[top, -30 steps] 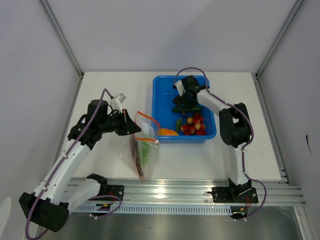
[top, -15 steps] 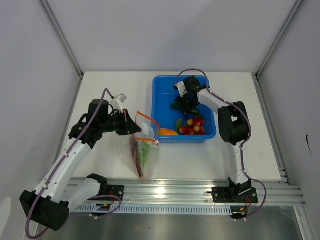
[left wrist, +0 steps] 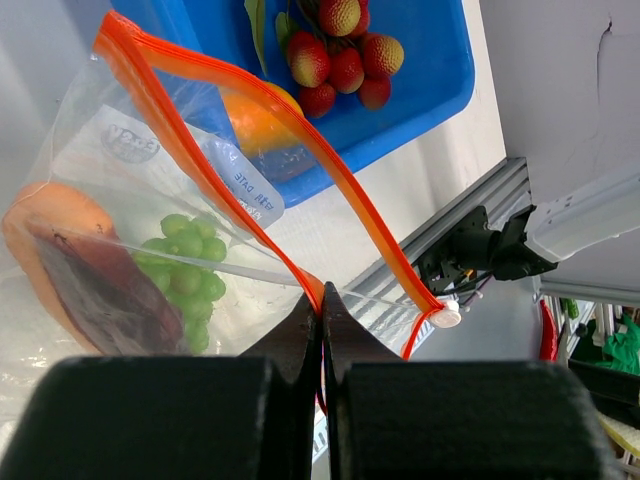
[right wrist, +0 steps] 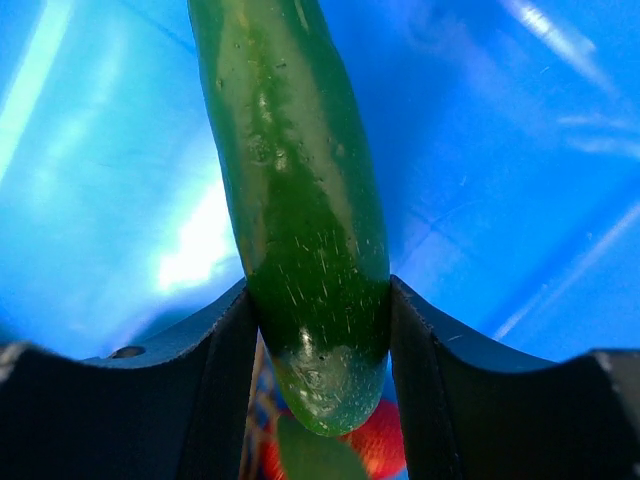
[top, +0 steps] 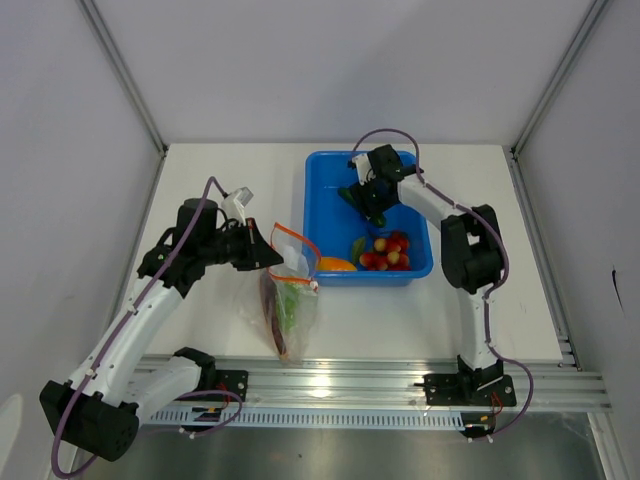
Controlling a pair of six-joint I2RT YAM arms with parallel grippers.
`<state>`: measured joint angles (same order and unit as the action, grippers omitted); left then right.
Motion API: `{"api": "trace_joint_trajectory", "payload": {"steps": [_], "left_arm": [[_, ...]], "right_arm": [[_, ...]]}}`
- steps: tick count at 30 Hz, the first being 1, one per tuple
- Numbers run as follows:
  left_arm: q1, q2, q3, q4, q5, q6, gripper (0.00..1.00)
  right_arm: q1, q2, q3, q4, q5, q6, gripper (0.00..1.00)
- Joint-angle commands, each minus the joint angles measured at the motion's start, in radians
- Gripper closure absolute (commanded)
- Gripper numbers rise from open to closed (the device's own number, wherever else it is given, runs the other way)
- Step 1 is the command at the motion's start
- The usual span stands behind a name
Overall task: Place the food in the zip-top bag and seal the zipper
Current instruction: Pick up the fake vegetable from the bin, then place the fake vegetable in the zipper food storage bag.
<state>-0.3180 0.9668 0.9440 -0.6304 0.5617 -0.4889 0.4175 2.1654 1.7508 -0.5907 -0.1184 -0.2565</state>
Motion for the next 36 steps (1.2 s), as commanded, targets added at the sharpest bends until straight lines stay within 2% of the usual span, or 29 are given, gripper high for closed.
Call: {"api": "trace_joint_trajectory", "payload": {"steps": [1, 3, 5, 7, 12, 15, 16, 19, 23, 36], "left_arm": [[0.005, -0.014, 0.03, 0.017, 0.024, -0.014, 0.99], [0.005, -0.011, 0.032, 0.017, 0.024, -0.016, 1.0], [0.005, -0.008, 0.035, 0.017, 0.021, -0.017, 1.0], [0.005, -0.004, 0.036, 0.015, 0.023, -0.019, 1.0], [0.005, 0.004, 0.065, 0.002, 0.018, -0.017, 1.0], [0.005, 0.003, 0.082, -0.006, 0.009, -0.016, 0.99], [0.005, 0.001, 0.085, -0.009, 0.009, -0.016, 0.99], [0.005, 0.003, 0.088, -0.006, 0.012, -0.02, 0.99], [0.005, 0.001, 0.098, -0.003, 0.015, -0.028, 0.99], [0.005, -0.005, 0.11, -0.005, 0.015, -0.028, 0.99]], "right_arm": [[0.018, -0.163, 0.047, 0.055, -0.047, 0.091, 0.82], [0.03, -0.199, 0.049, 0.049, -0.049, 0.138, 0.92], [0.05, -0.257, 0.046, 0.04, -0.059, 0.235, 0.96], [0.069, -0.304, 0.02, 0.043, -0.037, 0.374, 0.95], [0.186, -0.435, -0.031, 0.063, -0.069, 0.565, 0.91], [0.253, -0.475, -0.063, 0.097, -0.15, 0.709, 0.9], [0.283, -0.502, -0.117, 0.161, -0.183, 0.843, 0.91], [0.315, -0.532, -0.19, 0.24, -0.214, 0.937, 0.89], [0.377, -0.553, -0.264, 0.287, -0.138, 0.979, 0.86], [0.478, -0.541, -0.333, 0.269, -0.168, 0.973, 0.68]]}}
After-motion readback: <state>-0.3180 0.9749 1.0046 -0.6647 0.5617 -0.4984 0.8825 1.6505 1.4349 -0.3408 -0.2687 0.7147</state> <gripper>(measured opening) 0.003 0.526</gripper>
